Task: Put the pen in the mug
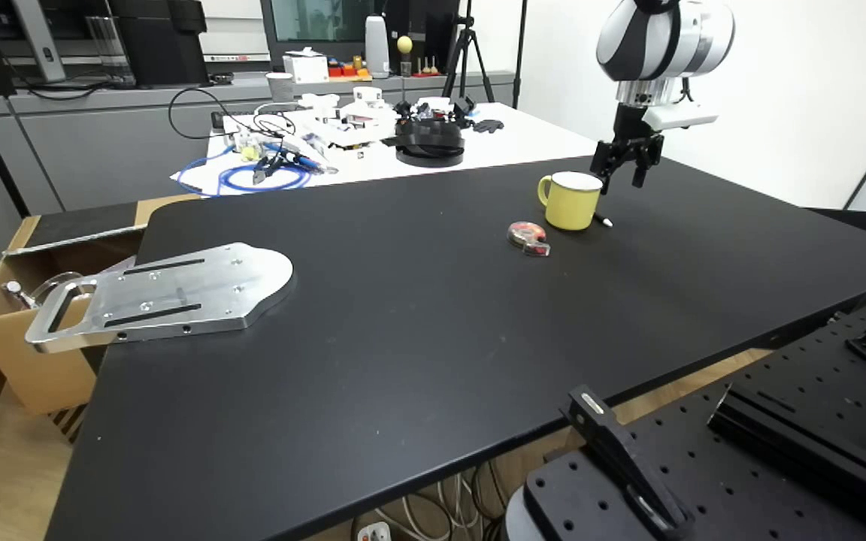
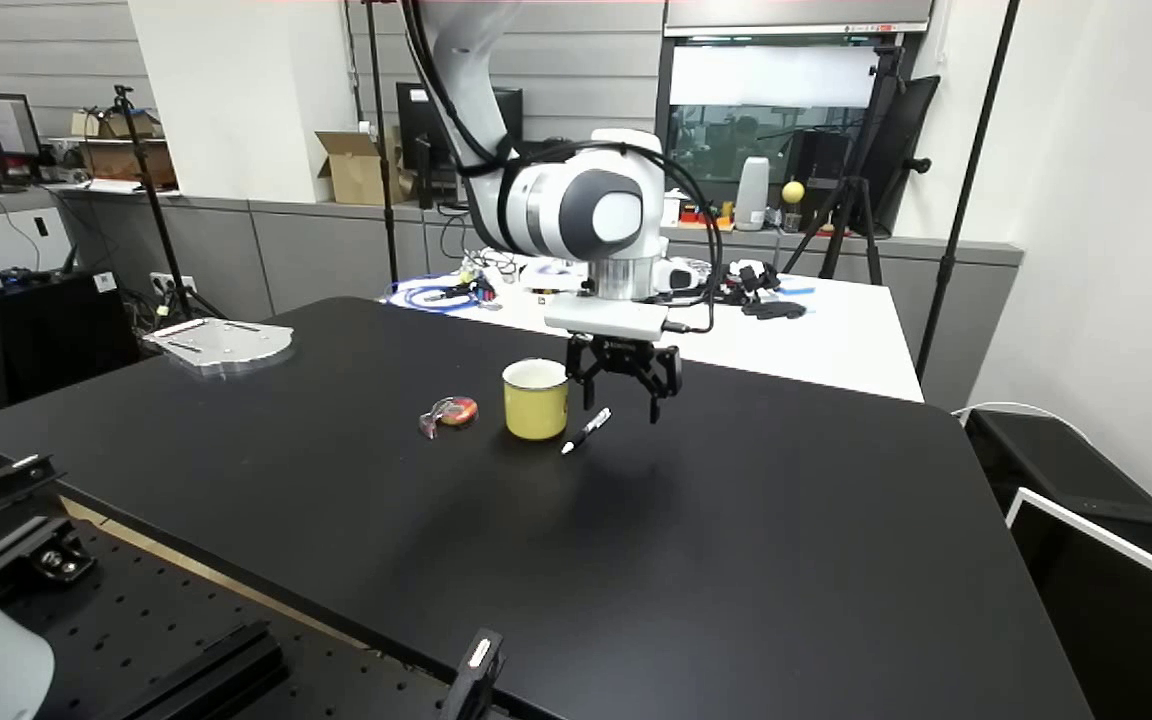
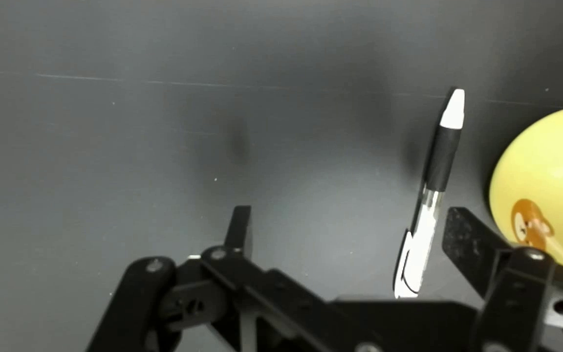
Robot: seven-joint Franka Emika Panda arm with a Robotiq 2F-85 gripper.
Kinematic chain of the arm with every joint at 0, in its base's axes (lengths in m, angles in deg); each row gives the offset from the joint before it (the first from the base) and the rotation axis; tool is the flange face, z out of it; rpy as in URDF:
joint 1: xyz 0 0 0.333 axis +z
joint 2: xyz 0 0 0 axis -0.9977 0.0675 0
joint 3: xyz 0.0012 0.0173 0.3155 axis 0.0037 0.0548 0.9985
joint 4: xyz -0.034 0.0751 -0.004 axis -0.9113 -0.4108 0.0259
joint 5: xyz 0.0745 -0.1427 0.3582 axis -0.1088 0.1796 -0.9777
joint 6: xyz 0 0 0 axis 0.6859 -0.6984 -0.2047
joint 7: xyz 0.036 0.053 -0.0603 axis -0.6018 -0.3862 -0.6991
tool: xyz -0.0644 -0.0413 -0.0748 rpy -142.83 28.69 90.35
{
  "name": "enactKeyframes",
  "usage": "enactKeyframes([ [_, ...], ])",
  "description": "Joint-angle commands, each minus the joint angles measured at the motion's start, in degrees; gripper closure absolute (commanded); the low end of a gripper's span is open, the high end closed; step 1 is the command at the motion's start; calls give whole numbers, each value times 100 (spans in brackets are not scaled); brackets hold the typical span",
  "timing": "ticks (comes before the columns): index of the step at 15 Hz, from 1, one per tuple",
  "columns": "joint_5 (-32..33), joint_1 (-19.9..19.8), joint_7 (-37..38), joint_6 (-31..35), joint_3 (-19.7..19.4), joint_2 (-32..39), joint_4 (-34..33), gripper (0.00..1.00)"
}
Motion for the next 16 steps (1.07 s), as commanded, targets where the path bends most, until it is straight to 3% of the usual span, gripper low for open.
enactKeyframes([
  [1,73,-51,226,63,84,142,-163,0],
  [16,96,-73,388,80,23,353,-372,0],
])
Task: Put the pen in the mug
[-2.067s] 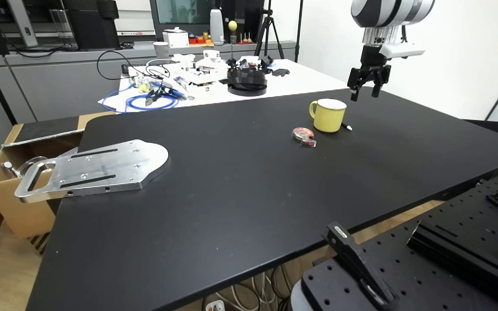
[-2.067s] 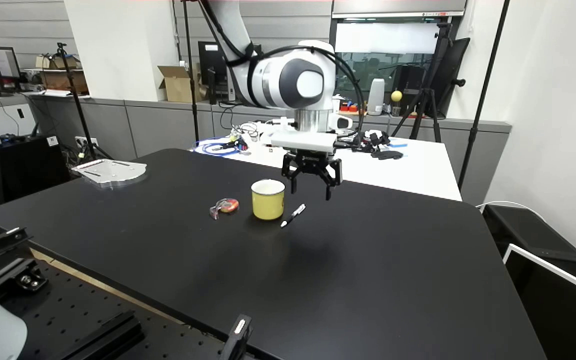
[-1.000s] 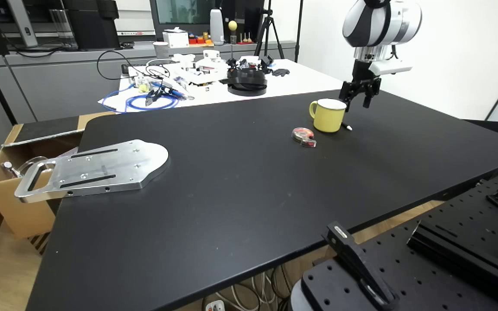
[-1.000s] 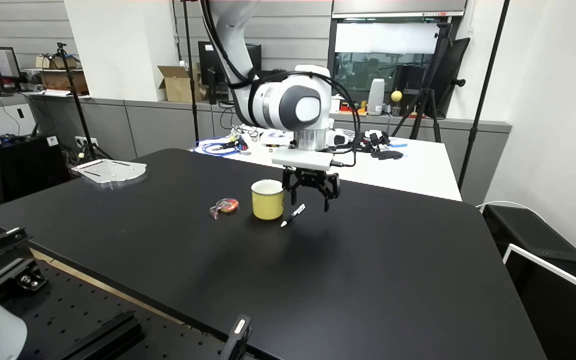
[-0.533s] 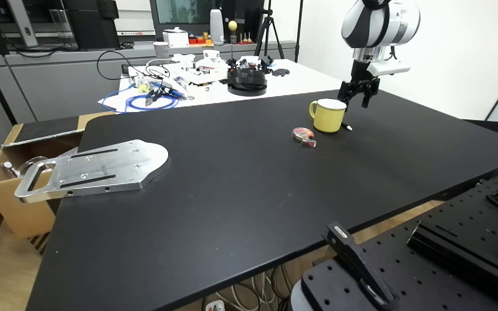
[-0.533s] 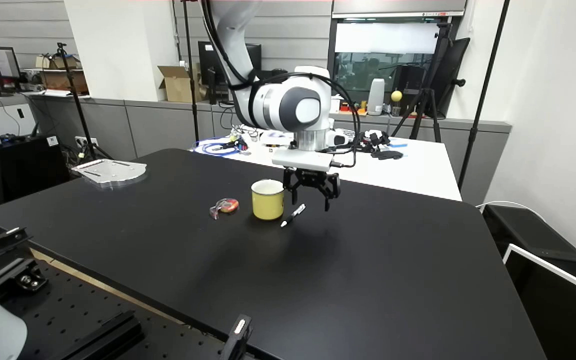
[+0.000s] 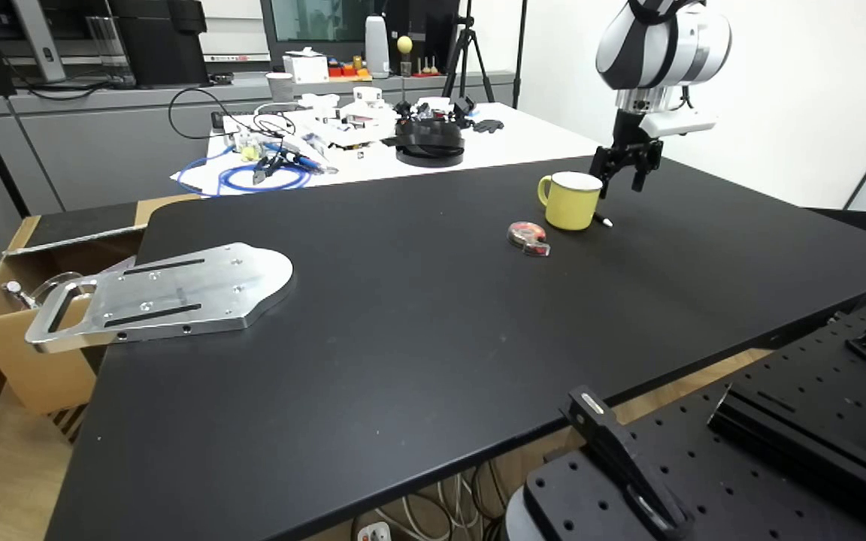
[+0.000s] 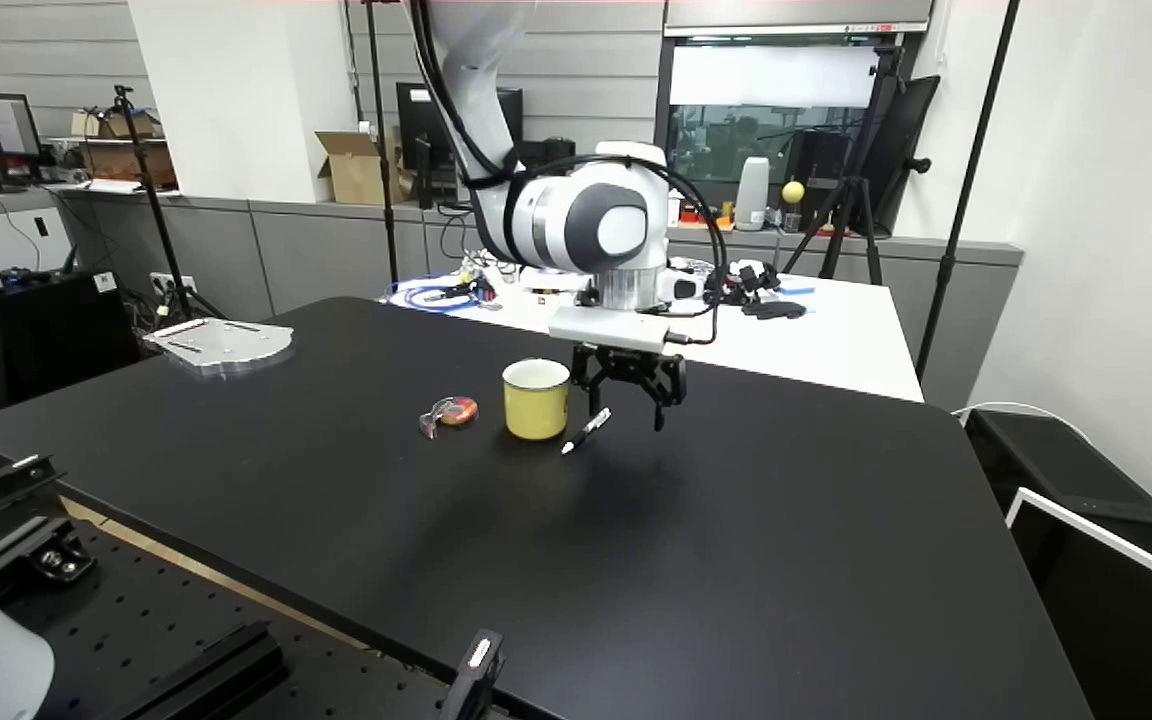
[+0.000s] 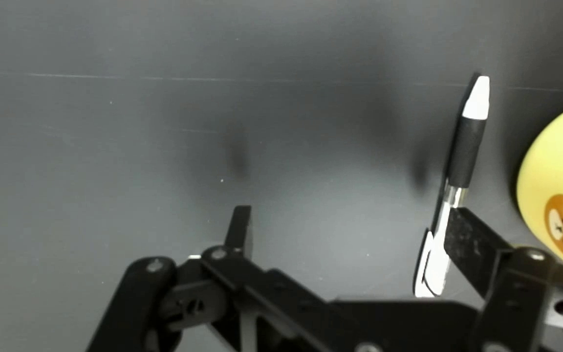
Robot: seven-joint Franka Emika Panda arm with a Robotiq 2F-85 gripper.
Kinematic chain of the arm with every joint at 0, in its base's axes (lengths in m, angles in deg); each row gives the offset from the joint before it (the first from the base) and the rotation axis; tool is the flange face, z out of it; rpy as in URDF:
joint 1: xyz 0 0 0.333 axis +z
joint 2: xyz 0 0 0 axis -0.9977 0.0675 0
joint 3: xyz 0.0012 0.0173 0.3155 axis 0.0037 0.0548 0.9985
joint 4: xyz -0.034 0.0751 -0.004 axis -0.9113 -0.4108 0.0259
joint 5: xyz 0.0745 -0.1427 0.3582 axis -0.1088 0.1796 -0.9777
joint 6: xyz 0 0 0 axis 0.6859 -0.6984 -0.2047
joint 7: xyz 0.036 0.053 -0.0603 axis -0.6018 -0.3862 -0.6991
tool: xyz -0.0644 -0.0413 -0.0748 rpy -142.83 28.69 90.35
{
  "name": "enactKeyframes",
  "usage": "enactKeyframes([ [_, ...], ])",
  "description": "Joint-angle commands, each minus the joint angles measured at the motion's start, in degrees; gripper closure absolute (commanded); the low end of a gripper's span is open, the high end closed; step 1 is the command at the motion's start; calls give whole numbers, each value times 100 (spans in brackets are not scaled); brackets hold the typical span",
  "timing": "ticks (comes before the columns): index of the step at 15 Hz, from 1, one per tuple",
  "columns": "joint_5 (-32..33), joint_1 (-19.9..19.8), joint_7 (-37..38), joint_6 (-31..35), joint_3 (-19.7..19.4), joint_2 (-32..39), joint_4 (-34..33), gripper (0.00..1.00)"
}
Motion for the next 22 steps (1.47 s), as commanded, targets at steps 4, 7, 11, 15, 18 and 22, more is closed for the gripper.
enactKeyframes([
  [4,102,32,287,-6,17,152,-205,0],
  [7,117,76,313,6,21,145,-167,0],
  [11,145,149,337,17,26,145,-130,0],
  [15,187,217,346,26,30,168,-107,0],
  [18,199,245,351,21,33,219,-118,0],
  [22,192,252,355,68,39,294,-132,27],
])
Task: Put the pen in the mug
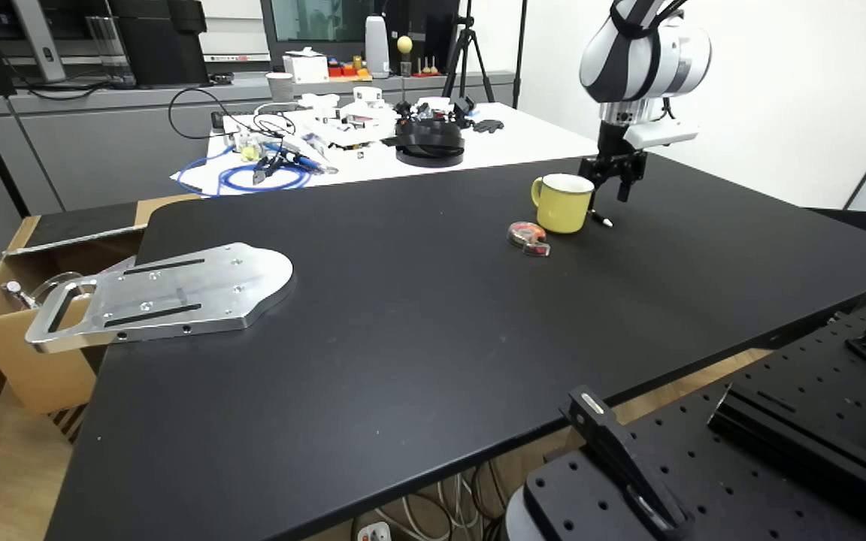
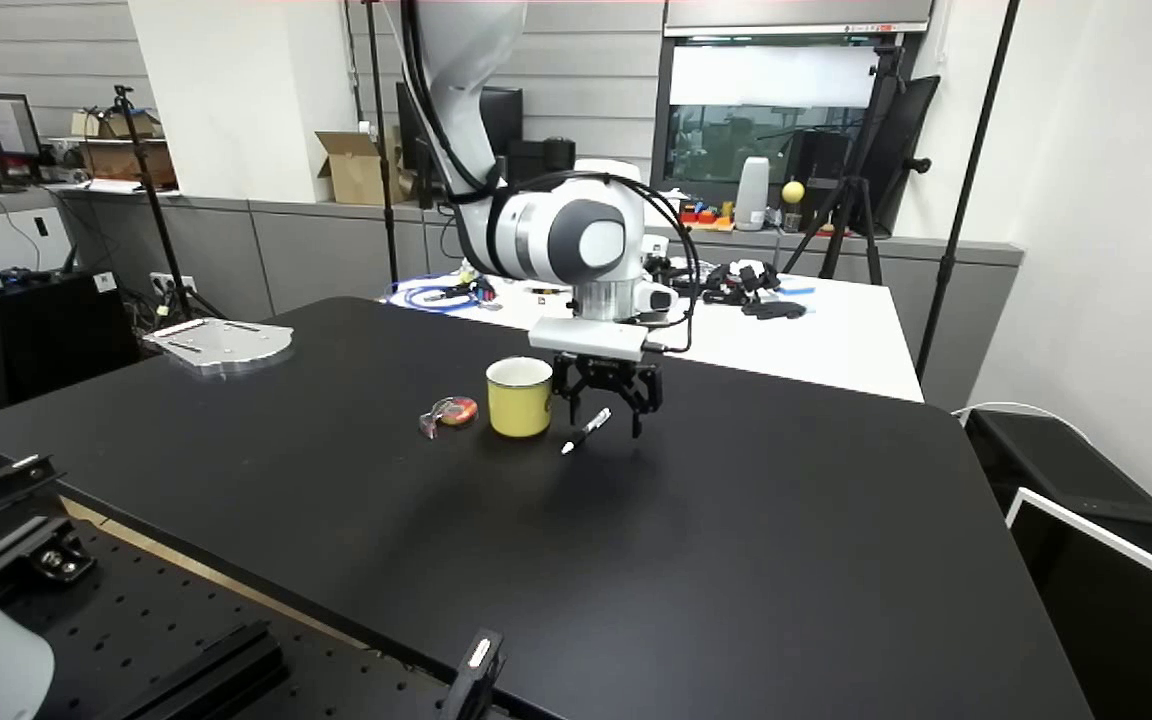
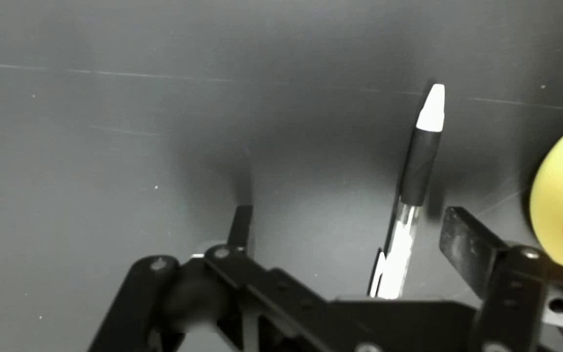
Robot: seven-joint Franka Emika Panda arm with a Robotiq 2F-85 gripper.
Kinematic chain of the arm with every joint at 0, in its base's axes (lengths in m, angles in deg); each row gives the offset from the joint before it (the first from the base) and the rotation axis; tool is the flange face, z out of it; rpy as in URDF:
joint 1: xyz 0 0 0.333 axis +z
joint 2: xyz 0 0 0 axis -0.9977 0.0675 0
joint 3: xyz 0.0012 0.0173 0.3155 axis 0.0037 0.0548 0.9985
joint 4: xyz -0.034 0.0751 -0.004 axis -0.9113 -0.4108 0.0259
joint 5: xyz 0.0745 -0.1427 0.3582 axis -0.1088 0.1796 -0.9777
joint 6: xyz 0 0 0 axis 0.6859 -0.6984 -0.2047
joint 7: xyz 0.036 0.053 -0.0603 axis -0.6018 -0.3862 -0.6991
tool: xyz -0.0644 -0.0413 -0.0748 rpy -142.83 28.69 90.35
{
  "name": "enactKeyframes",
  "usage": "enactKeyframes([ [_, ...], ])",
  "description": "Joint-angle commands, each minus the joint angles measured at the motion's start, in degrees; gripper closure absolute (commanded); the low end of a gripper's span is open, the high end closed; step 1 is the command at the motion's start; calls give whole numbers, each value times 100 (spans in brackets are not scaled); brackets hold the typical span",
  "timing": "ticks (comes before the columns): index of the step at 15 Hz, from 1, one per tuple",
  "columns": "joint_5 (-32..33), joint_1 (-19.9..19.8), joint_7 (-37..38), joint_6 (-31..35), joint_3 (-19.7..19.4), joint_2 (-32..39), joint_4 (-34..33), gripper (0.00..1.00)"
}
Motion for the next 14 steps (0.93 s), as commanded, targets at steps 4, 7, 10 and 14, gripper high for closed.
enactKeyframes([
  [4,88,-16,255,34,36,109,-109,55],
  [7,72,-37,254,18,45,106,-122,75],
  [10,51,-38,329,-27,16,120,-167,95],
  [14,47,49,662,-165,-120,162,-273,97],
])
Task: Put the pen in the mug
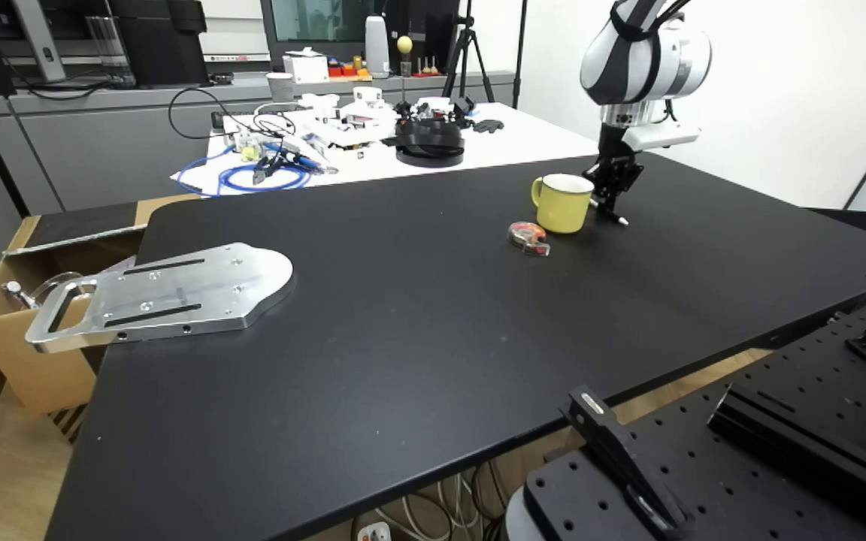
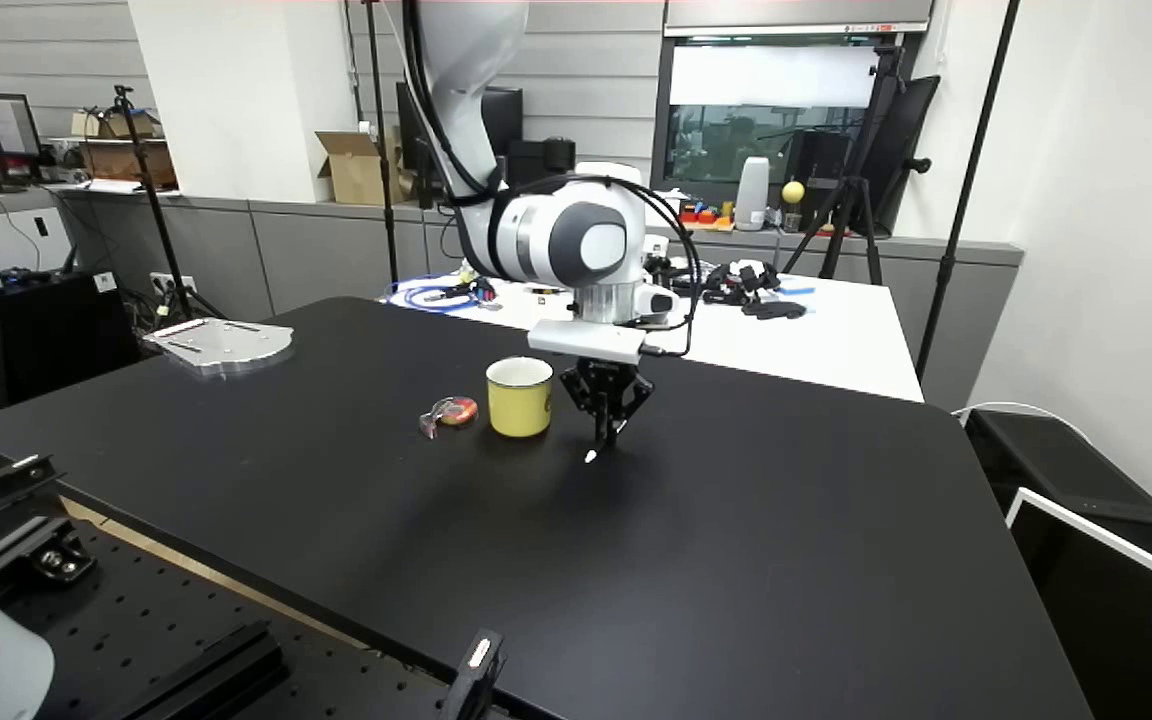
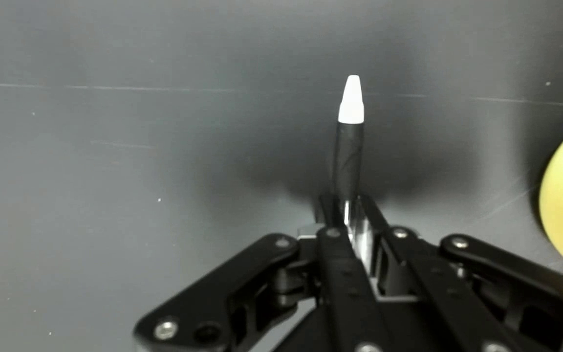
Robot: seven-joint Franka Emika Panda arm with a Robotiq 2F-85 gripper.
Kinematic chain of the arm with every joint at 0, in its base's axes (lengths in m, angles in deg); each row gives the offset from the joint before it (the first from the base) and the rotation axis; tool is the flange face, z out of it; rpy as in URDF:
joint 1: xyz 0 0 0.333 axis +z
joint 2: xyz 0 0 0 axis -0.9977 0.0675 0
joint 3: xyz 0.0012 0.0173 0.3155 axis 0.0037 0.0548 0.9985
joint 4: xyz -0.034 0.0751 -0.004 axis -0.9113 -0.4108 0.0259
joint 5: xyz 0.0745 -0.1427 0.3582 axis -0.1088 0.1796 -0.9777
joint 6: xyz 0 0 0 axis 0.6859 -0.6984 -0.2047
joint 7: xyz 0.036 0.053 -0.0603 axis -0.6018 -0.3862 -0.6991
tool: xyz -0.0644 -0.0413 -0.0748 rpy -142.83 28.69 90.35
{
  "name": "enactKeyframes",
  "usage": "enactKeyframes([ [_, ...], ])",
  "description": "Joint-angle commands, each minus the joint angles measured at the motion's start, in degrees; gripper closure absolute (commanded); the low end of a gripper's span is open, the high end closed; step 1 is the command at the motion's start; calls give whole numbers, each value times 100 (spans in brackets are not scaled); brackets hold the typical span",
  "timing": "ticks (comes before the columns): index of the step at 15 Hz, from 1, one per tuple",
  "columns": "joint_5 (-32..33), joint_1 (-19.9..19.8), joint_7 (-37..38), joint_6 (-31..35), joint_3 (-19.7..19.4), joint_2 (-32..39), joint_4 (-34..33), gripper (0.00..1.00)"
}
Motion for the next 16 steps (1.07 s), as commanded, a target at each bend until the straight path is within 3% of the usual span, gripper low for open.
enactKeyframes([
  [1,13,37,518,-311,-88,119,-314,97],
  [5,-200,-48,872,-1163,-36,23,-707,97],
  [8,-359,-24,1282,-2515,-101,-25,-1269,97],
  [16,-657,-216,1253,-6129,-9,312,-2995,97],
])
